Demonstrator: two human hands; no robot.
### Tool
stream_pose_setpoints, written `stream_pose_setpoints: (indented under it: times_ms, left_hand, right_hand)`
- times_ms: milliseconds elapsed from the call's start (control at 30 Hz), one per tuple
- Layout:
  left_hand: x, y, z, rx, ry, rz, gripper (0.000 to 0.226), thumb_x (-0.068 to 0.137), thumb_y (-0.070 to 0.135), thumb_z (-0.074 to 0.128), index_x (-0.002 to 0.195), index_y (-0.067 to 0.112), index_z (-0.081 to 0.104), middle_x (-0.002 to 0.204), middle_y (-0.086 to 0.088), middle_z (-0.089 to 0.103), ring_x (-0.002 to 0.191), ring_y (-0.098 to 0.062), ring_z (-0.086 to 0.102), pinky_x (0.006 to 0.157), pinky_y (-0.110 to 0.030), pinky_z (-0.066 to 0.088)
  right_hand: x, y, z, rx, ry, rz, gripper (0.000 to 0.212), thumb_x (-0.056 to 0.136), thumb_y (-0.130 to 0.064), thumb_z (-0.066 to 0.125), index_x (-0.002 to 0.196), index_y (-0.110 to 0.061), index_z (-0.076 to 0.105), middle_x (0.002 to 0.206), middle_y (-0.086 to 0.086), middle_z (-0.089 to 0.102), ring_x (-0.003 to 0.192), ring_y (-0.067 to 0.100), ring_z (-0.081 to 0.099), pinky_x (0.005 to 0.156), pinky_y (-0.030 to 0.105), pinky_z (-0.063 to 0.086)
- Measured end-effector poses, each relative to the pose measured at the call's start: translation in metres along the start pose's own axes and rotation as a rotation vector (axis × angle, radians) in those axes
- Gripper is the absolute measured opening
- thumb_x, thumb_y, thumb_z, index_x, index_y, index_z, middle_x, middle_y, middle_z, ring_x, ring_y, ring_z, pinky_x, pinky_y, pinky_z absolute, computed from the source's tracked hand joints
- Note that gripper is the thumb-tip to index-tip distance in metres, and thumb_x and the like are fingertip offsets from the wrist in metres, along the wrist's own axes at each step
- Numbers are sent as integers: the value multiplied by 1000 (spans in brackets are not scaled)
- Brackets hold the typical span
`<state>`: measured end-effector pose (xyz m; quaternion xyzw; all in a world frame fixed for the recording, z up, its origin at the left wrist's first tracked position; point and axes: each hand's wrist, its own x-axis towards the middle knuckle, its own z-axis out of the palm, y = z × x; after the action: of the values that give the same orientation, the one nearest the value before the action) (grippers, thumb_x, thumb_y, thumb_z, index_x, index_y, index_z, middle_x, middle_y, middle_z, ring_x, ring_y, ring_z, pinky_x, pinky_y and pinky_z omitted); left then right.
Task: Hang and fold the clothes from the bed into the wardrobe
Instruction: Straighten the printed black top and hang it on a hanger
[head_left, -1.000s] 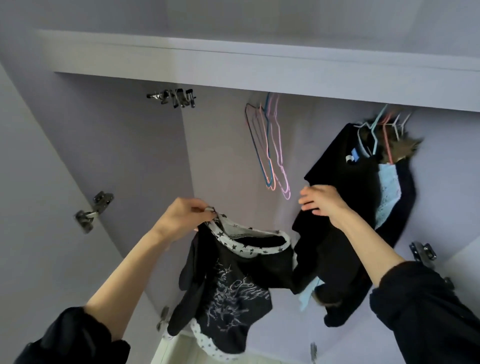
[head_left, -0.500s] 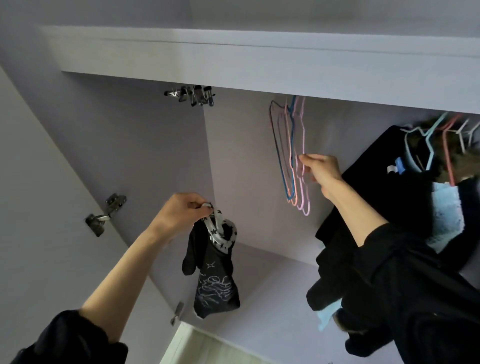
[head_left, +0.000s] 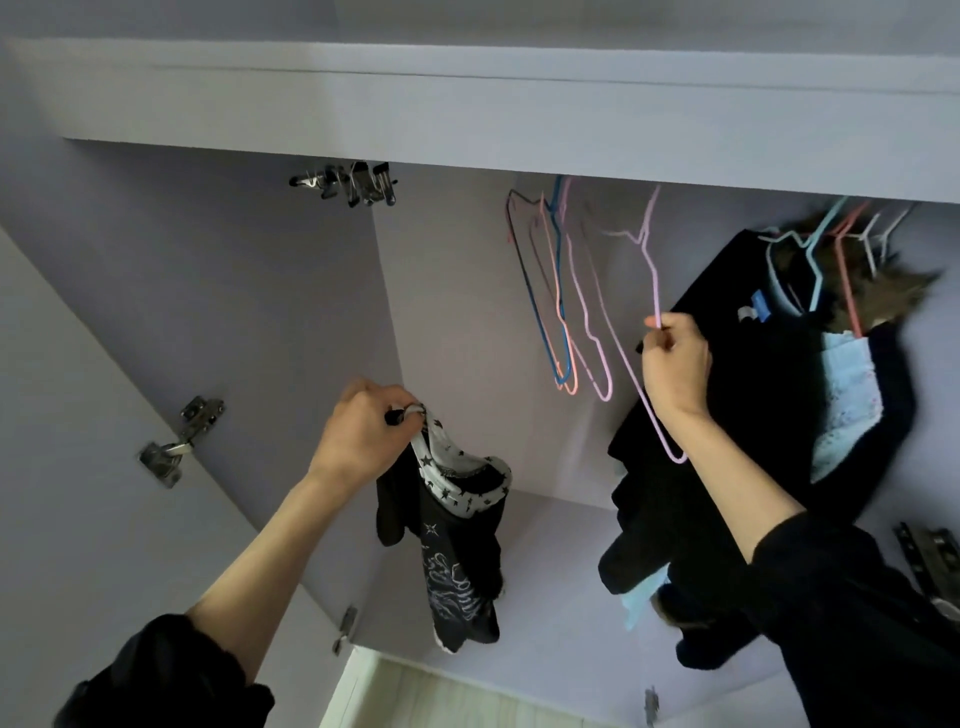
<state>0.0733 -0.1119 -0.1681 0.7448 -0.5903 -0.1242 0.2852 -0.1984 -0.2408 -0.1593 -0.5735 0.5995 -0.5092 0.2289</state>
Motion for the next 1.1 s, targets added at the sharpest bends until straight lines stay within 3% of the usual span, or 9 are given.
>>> stream_pose_setpoints:
  times_ms: [100, 233, 333, 433, 533, 600, 733, 967, 1100]
  left_hand:
    - [-3, 3, 3, -22, 14, 3, 10, 88, 19, 61, 93, 19, 70, 98, -8, 56, 87, -14, 47, 76, -22, 35]
    - [-14, 7, 5, -66, 4, 22, 10, 89, 16, 60, 92, 16, 70, 85, -1, 57, 86, -16, 51, 71, -20, 34]
    - [-26, 13, 4, -126, -44, 33, 11, 90, 13, 58, 89, 15, 69, 77, 1, 60, 75, -14, 54, 63, -15, 37]
    - [-34, 15, 3, -344, -135, -89, 12, 90, 13, 58, 83, 20, 65, 81, -1, 65, 78, -20, 63, 78, -29, 53]
    - [-43, 13, 2, -598, -227, -279, 8, 90, 10, 59, 92, 14, 65, 91, -14, 65, 79, -23, 63, 77, -32, 57]
    - [-47, 11, 0, -668, -257, -351, 11, 91, 8, 58, 100, 9, 63, 94, -18, 64, 81, -24, 62, 71, -27, 59]
    - [-53, 10, -4, -615, -269, -381, 14, 94, 5, 50, 102, 13, 59, 97, -13, 59, 88, -23, 57, 72, -29, 54]
    - [-61, 18, 3, -431, -323, -328, 32, 99, 13, 33, 128, 12, 45, 119, -3, 51, 112, -23, 47, 96, -36, 41]
    - [-71, 31, 12, -294, -310, -210, 18, 99, 20, 35, 112, 16, 48, 95, 1, 52, 93, -20, 48, 83, -31, 36]
  right_hand:
    - [-19, 7, -10, 8, 48, 50, 19, 95, -18, 50, 88, -2, 58, 80, 4, 57, 80, 21, 54, 78, 34, 43]
    - [-71, 27, -27, 60, 184, 58, 45, 94, -29, 55, 55, -14, 38, 53, 0, 41, 53, 15, 40, 65, 35, 39]
    - [-98, 41, -38, 118, 96, 146, 45, 90, -35, 60, 64, -1, 48, 59, 9, 48, 56, 18, 46, 63, 34, 45]
    - [-97, 46, -47, 326, -65, 537, 36, 86, -44, 63, 79, -9, 54, 66, 3, 48, 55, 11, 43, 56, 23, 42]
    - [-102, 63, -54, 351, -24, 838, 42, 85, -52, 61, 81, -11, 54, 71, 3, 50, 53, 11, 40, 51, 23, 36]
    - [-115, 77, -57, 272, 36, 873, 44, 85, -55, 58, 75, -12, 53, 69, 2, 49, 54, 13, 40, 51, 24, 33]
    - [-143, 96, -63, 127, 55, 785, 35, 95, -37, 45, 71, -13, 52, 80, 7, 51, 62, 17, 43, 60, 26, 37]
    - [-169, 102, -78, 491, -35, 942, 26, 88, -9, 43, 71, -3, 61, 37, -4, 40, 52, 12, 31, 60, 22, 33]
    - [-182, 112, -88, 597, 83, 926, 28, 86, -4, 39, 60, -4, 50, 41, 0, 45, 38, 7, 30, 46, 16, 23]
